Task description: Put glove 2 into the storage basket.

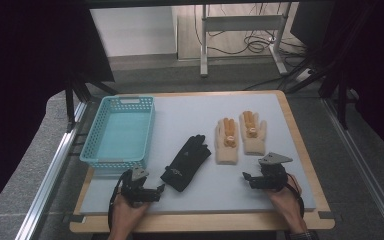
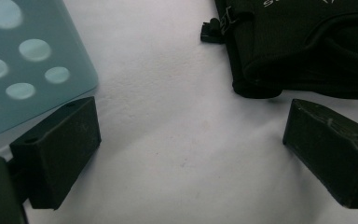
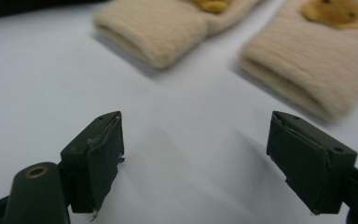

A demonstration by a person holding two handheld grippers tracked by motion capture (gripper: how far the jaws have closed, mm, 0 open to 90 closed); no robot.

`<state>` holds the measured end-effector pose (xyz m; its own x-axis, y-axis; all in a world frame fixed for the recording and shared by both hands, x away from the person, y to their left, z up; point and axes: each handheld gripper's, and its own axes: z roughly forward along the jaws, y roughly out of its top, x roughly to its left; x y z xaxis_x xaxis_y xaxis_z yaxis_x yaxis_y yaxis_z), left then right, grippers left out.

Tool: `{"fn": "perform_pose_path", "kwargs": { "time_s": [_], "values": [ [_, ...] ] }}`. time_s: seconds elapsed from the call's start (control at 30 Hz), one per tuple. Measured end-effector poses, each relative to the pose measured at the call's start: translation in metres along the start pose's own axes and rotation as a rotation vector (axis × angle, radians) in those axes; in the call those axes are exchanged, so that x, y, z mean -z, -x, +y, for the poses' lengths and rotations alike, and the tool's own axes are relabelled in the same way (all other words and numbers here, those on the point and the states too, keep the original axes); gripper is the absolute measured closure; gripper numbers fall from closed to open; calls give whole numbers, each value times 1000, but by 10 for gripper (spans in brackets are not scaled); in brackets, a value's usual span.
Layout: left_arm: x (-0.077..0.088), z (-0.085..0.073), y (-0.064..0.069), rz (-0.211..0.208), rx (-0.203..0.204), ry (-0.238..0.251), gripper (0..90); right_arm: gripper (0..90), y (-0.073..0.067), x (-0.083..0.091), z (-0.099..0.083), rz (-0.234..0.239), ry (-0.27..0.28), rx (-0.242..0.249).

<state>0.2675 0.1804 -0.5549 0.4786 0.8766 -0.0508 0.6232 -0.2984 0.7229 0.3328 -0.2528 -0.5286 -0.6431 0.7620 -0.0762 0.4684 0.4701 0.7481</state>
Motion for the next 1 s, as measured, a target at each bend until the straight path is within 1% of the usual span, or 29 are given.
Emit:
{"fn": "perform_pose_path", "kwargs": {
  "time_s": [0.03,0.13,0.2,0.3,0.33,0.4,0.57,0.77,0.9,0.97,1.0],
  "values": [
    [0,0,0,1,1,0,41,166,2,-1,-1,-13,-25,-1],
    [0,0,1,3,8,5,42,156,7,-2,-1,18,-35,-47],
    [0,0,1,7,10,4,46,155,7,-2,-1,17,-34,-45],
    [1,2,6,34,9,-10,64,156,6,-2,-1,9,-36,-36],
    [2,2,7,34,15,-10,81,156,6,-2,-1,11,-35,-37],
    [1,1,5,24,17,-8,81,156,6,-2,-1,11,-34,-38],
    [2,0,2,0,5,-1,74,156,6,-2,-2,8,-33,-36],
    [4,5,0,-14,4,-46,97,155,6,-2,-2,6,-33,-35],
    [10,6,-5,-60,39,-53,100,156,6,-2,-2,5,-33,-35],
    [16,7,-5,-77,49,-44,94,155,6,-2,-2,5,-33,-34],
    [17,8,-4,-79,46,-43,88,156,6,-2,-2,5,-33,-35]
  ]
}}
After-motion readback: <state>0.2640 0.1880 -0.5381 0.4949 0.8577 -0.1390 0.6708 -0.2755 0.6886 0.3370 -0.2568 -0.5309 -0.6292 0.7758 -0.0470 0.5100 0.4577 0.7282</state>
